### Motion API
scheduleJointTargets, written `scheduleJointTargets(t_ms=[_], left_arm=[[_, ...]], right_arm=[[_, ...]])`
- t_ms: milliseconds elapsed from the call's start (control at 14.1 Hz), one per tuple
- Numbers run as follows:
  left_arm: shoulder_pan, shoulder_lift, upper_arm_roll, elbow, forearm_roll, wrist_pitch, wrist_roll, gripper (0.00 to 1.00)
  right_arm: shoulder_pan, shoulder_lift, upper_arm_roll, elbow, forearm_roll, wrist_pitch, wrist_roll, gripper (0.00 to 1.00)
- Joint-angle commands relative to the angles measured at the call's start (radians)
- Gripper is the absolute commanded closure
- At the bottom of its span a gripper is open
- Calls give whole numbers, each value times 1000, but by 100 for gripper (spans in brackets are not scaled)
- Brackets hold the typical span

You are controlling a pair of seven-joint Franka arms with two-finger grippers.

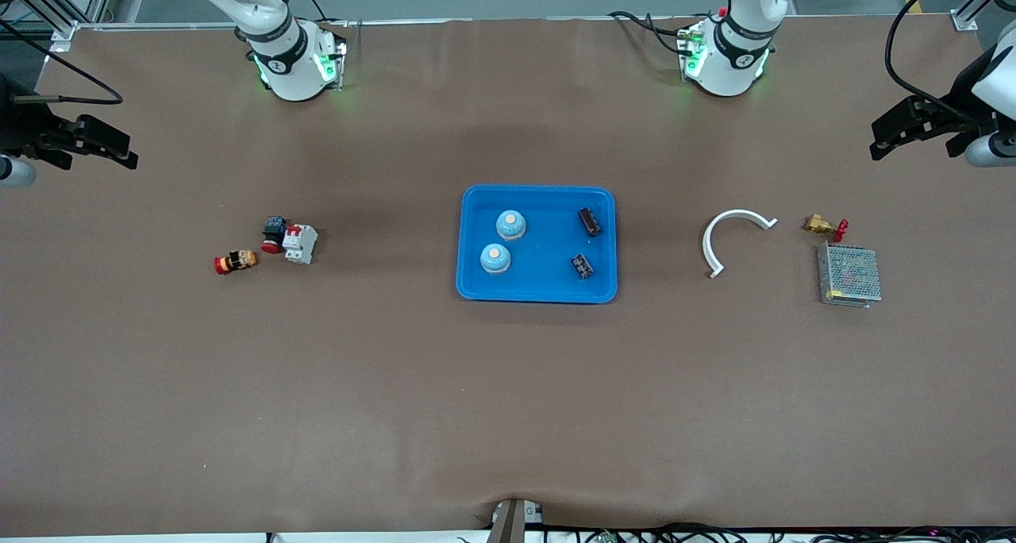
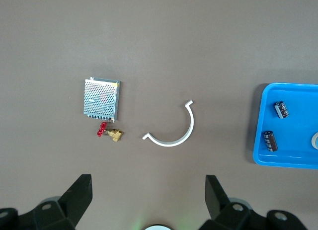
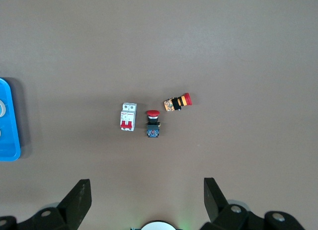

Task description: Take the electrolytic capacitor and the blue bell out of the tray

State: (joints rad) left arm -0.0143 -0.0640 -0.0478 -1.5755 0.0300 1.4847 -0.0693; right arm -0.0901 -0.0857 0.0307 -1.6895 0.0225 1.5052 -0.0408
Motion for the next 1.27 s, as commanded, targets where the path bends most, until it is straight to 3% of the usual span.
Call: scheduleJointTargets(t_ms=[0,424,636,919,1202], left_arm=[[0,6,2,22,-1,-21,3,0],[5,13,3,35,-10,-21,2,0],[-13,30,-13,11,-13,-21,-105,0],[-12,35,-105,-84,-15,6,-236,0],[-12,36,-213,-250,-15,170,-406,0]], right_arm=[[-3,6,5,16,-12,-14,-4,0],[-3,6,5,19,-13,-25,-7,0],[-3,6,6,22,-13,-25,-7,0],[10,7,12,30,0,-14,16,0],[122,12,12,30,7,3,185,0]])
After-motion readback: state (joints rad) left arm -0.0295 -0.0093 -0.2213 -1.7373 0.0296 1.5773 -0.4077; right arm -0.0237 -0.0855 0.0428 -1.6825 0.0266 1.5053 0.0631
